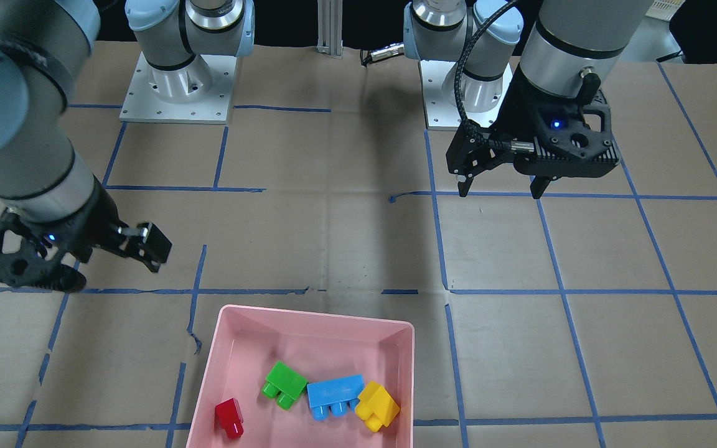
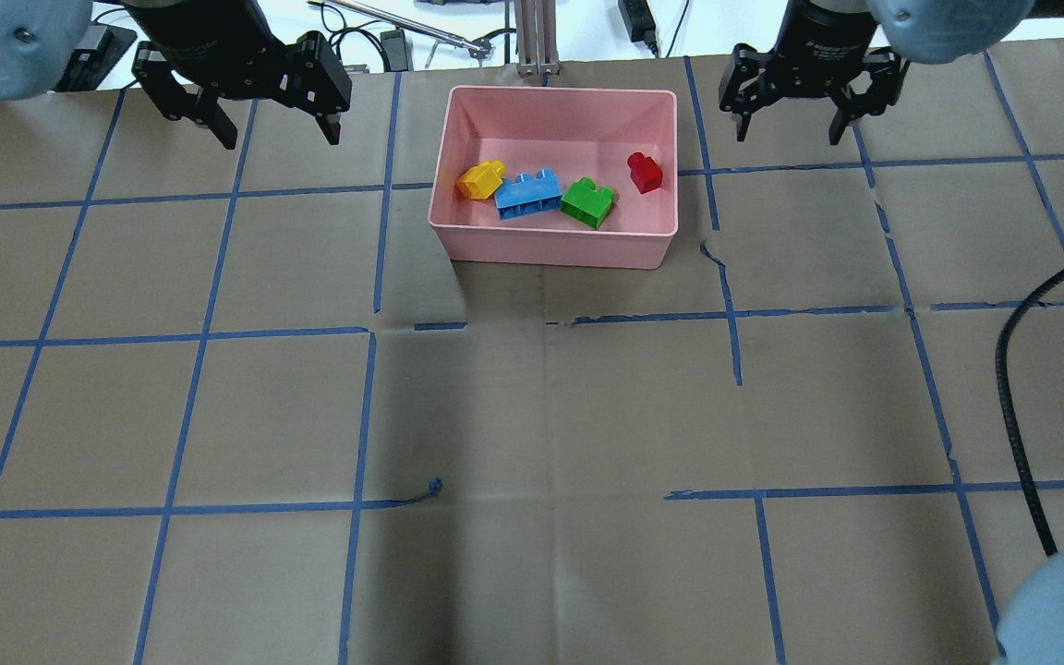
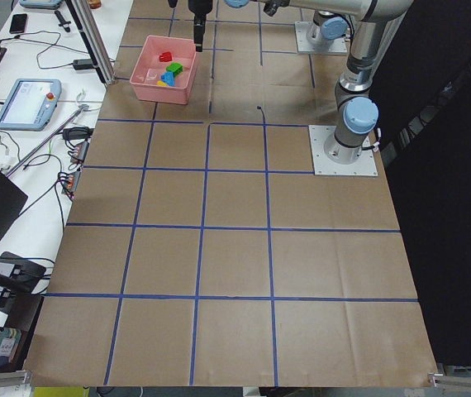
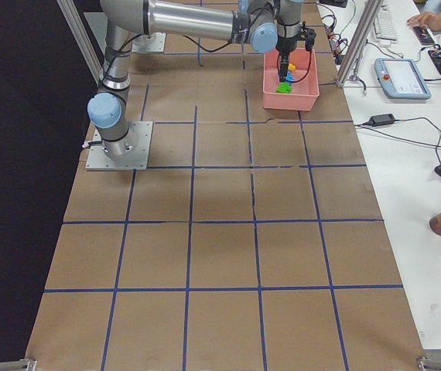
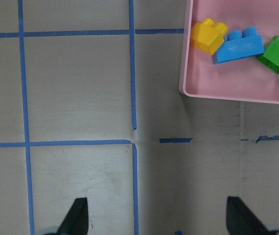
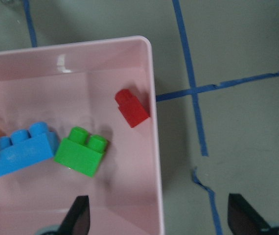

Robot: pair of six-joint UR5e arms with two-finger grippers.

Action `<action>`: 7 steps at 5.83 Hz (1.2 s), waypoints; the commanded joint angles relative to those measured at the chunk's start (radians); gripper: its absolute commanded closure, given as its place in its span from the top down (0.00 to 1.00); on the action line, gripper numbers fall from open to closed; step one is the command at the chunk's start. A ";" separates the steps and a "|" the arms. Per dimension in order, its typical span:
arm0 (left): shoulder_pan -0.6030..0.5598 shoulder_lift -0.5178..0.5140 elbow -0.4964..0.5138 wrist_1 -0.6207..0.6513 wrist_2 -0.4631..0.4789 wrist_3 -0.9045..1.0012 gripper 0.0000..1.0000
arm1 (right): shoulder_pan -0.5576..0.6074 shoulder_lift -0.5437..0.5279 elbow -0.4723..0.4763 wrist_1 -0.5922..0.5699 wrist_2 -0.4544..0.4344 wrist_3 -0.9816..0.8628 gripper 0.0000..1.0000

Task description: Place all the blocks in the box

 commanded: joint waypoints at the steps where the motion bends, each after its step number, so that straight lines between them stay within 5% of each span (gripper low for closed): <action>1: 0.000 0.000 0.000 0.000 0.000 0.000 0.99 | -0.001 -0.110 -0.003 0.148 0.009 -0.035 1.00; 3: 0.000 0.000 -0.001 -0.002 0.002 0.000 0.99 | 0.055 -0.134 -0.013 0.225 0.066 -0.032 1.00; 7: 0.000 0.000 -0.001 -0.002 0.002 0.000 0.99 | 0.032 -0.129 -0.006 0.216 0.031 -0.055 1.00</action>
